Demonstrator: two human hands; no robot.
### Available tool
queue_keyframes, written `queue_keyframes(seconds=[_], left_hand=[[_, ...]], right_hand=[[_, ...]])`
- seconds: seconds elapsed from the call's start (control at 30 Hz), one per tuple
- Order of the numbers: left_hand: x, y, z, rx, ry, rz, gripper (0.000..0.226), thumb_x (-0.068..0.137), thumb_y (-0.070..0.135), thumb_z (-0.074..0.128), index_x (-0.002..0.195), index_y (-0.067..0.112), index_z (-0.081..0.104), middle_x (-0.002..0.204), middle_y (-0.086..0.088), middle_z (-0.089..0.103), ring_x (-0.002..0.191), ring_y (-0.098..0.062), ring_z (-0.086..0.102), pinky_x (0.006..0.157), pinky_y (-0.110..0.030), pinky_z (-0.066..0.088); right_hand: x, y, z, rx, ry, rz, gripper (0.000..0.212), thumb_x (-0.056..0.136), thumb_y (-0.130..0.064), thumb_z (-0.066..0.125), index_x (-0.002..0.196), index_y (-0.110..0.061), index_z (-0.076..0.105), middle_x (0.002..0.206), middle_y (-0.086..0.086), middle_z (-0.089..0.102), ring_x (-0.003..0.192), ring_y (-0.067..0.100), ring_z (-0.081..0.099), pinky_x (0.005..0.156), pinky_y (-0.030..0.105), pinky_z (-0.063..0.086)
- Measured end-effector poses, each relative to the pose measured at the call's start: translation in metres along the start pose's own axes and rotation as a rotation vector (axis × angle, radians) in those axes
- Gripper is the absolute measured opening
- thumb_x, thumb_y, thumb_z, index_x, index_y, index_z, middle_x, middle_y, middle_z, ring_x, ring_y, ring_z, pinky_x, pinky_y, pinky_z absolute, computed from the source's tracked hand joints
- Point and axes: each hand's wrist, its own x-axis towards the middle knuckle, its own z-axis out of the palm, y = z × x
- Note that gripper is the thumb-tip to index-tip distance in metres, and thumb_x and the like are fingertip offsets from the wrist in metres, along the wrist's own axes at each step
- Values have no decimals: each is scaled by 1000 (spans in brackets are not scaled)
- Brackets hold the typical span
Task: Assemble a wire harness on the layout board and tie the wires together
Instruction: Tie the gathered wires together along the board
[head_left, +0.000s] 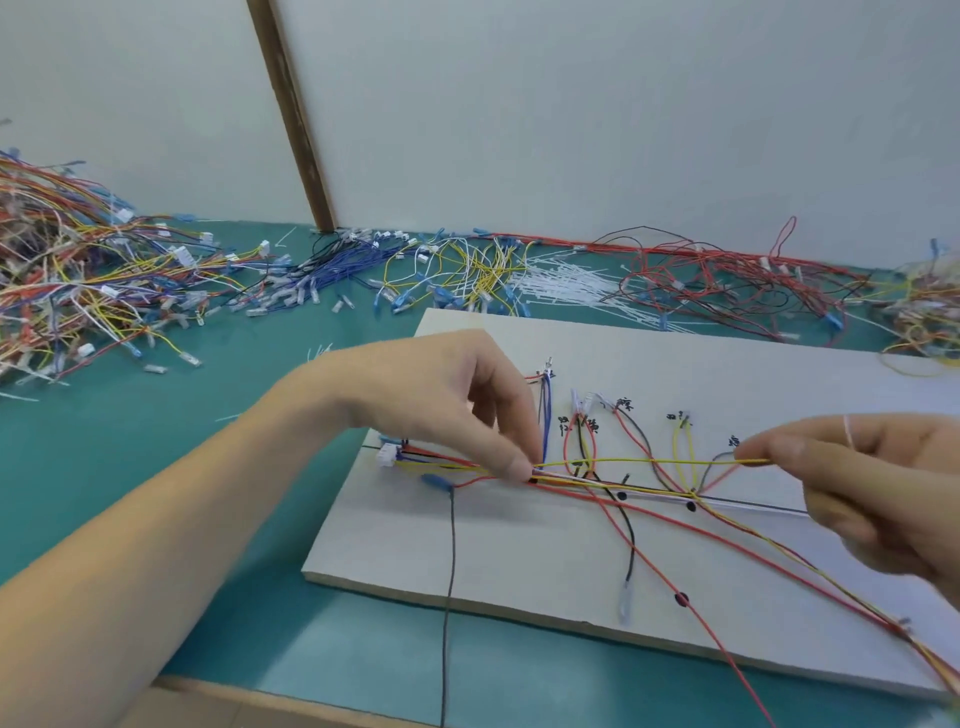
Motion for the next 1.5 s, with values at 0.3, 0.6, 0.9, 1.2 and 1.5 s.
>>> queue_keyframes(seconds=[0.3,0.6,0.9,1.2,1.5], left_hand=[[-4,-16,30,83,257,61,4,82,26,87,82,26,83,81,1,70,63,-16,50,59,-22,39],[-6,-15,40,188,354,67,8,81,26,87,81,27,79,80,10,70,70,-14,54,62,-21,43],[-8,-11,39,212,386,53,10,79,33,89,79,29,80,86,13,66,81,-14,63,68,-20,45],[-6,-15,35,36,403,2,16,73,32,93,75,29,77,68,0,68,61,-24,53,57,-39,44],[-8,-12,36,-282,409,47,21,78,20,90,96,24,80,74,1,78,52,-4,43,53,-13,36]], right_hand=[[-2,66,1,-558,23,101,77,66,-102,39,105,-45,73,50,0,66,42,7,52,62,31,51],[2,106,-45,-956,275,-216,35,90,-82,43,104,-61,67,97,-25,62,72,-2,64,46,20,48],[31,3,62,-391,-35,-298,36,90,-75,52,104,-52,76,70,-3,57,64,10,56,68,31,44],[74,8,101,93,-125,-167,19,96,-14,66,93,-21,83,72,5,67,64,15,61,67,24,58],[77,13,104,40,-76,-267,18,95,-16,70,96,-28,83,93,16,76,69,17,66,74,35,61]])
